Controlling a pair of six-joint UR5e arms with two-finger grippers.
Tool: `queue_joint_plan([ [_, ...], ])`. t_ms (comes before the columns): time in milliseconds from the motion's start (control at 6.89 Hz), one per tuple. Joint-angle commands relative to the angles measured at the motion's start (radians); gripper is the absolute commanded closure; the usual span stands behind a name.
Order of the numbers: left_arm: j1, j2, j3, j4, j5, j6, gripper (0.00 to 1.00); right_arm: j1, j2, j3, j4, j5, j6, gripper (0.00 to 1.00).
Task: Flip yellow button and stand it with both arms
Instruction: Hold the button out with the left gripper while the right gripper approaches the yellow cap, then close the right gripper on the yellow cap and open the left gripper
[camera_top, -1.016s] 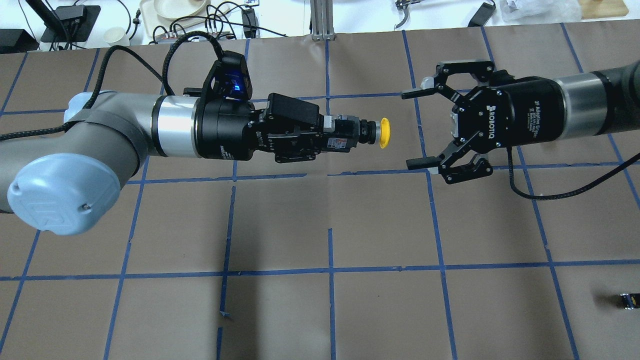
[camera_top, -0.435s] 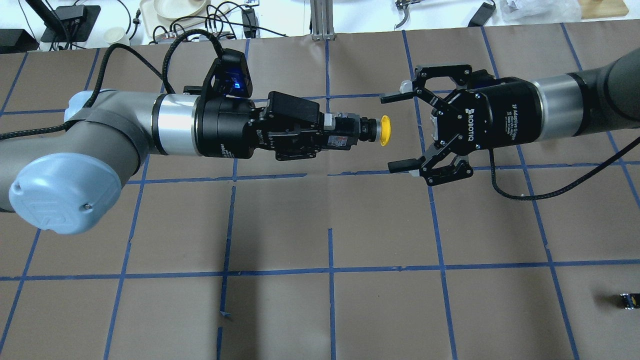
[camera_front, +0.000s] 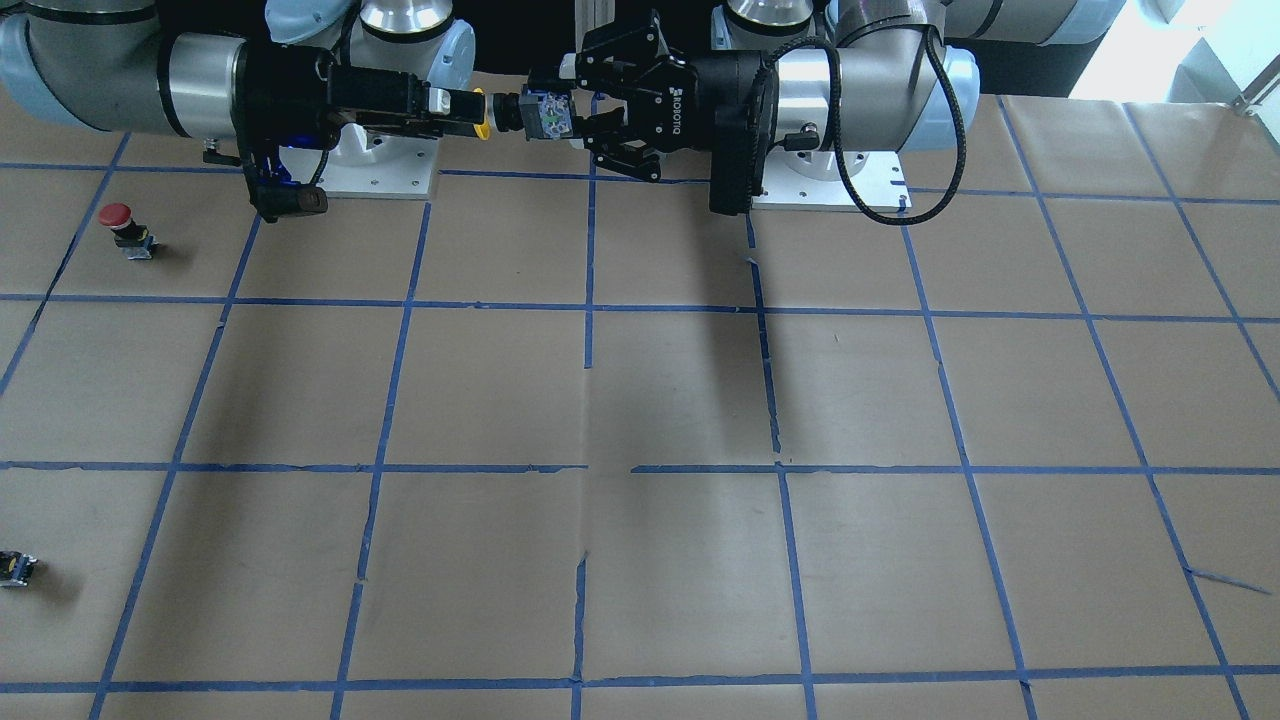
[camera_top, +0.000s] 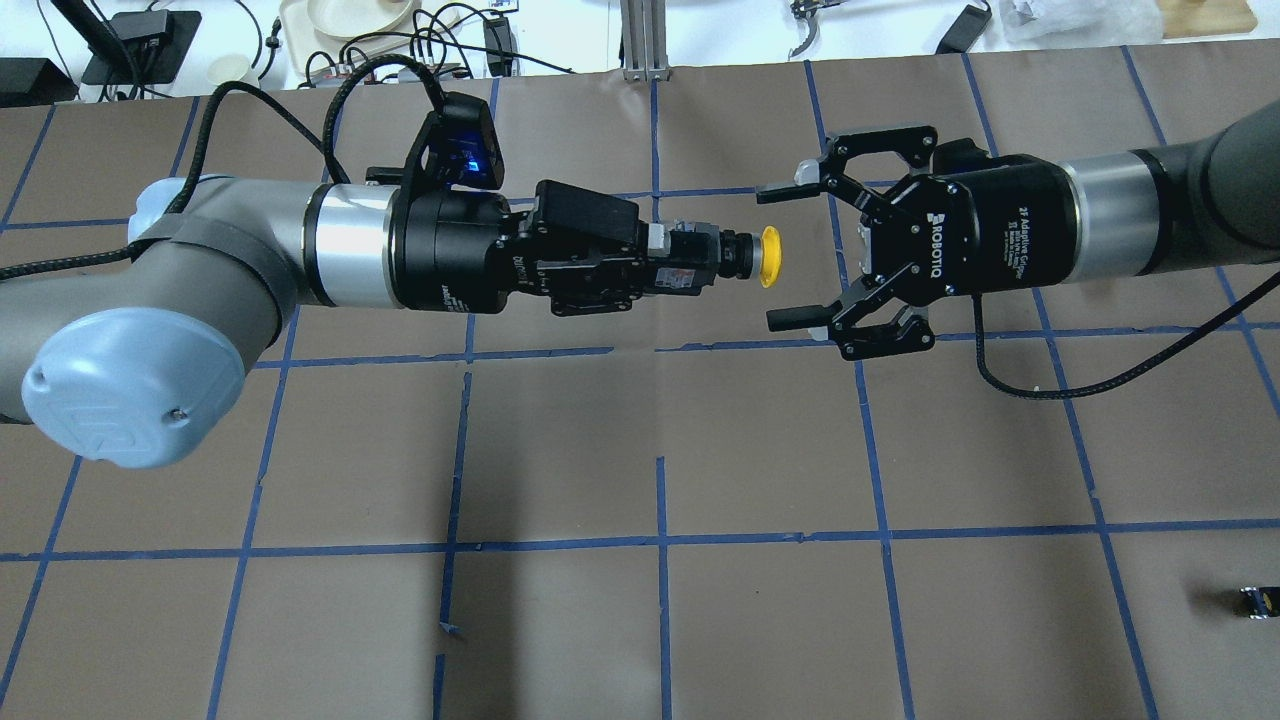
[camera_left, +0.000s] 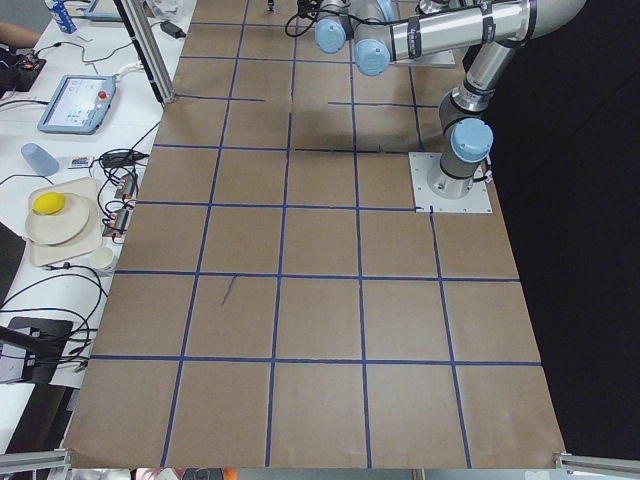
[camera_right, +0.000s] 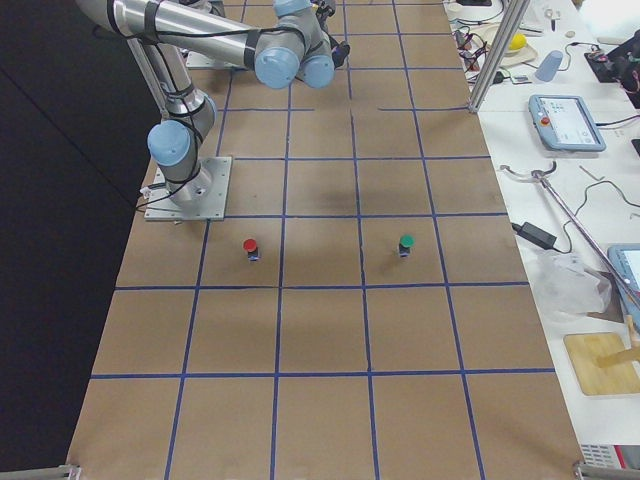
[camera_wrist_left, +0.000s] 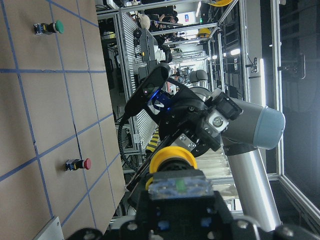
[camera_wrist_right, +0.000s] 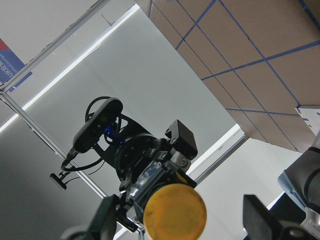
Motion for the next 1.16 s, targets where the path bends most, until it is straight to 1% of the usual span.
queue_joint_plan([
  [0, 0.0, 0.001, -0.001, 0.002, 0.002, 0.0, 0.89, 0.0, -0.001, 0.005, -0.048, 0.006, 0.001, 0.45],
  [145, 0.0, 0.004, 0.0, 0.002, 0.002, 0.0, 0.89, 0.0, -0.004, 0.006, -0.04, 0.004, 0.003, 0.5],
  [290, 0.0, 0.003, 0.0, 0.002, 0.002, -0.002, 0.88, 0.0, -0.01, 0.006, -0.034, 0.001, 0.004, 0.51],
  [435, 0.0, 0.001, 0.0, 0.004, 0.002, -0.002, 0.77, 0.0, -0.01, 0.006, -0.034, 0.001, 0.01, 0.51],
  [581, 0.0, 0.001, 0.002, 0.004, 0.002, -0.003, 0.38, 0.0, -0.01, 0.006, -0.034, 0.001, 0.012, 0.52],
  [726, 0.0, 0.003, 0.002, 0.004, 0.002, -0.005, 0.0, 0.0, -0.01, 0.006, -0.034, 0.003, 0.012, 0.56],
  [1016, 0.002, 0.001, 0.008, 0.004, 0.003, -0.018, 0.0, 0.0, -0.009, 0.006, -0.034, 0.006, 0.014, 0.57],
])
